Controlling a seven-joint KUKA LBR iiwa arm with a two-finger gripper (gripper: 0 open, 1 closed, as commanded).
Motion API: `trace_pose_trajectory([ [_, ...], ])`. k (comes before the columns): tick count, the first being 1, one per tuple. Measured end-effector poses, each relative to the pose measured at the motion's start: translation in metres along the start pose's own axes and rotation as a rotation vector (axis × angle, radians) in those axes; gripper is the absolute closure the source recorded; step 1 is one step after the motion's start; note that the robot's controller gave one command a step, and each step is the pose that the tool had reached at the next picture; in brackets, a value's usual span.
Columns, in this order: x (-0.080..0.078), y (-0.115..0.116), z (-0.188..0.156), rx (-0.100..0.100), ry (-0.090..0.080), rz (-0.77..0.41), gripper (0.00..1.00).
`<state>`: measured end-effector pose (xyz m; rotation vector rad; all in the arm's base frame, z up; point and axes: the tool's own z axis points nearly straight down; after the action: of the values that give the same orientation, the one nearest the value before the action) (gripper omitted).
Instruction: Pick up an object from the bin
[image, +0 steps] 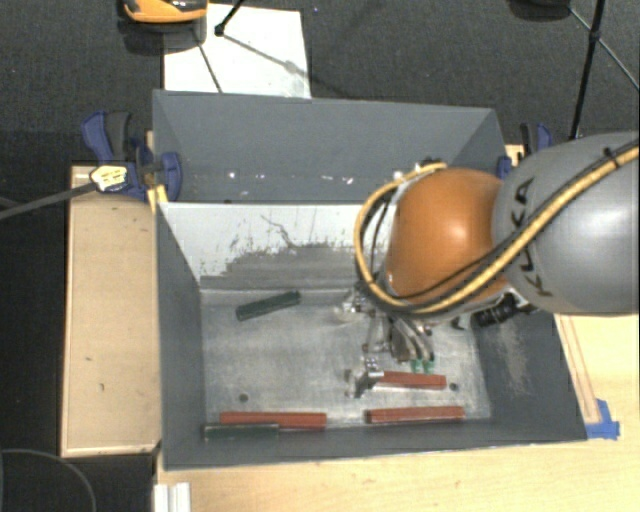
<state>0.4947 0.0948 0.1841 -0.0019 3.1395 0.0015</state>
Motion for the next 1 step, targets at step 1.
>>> trace_pose_trajectory([
  [1,-0.0047,-0.0508,0.0551,0.000,-0.003,-0.114,0.00],
])
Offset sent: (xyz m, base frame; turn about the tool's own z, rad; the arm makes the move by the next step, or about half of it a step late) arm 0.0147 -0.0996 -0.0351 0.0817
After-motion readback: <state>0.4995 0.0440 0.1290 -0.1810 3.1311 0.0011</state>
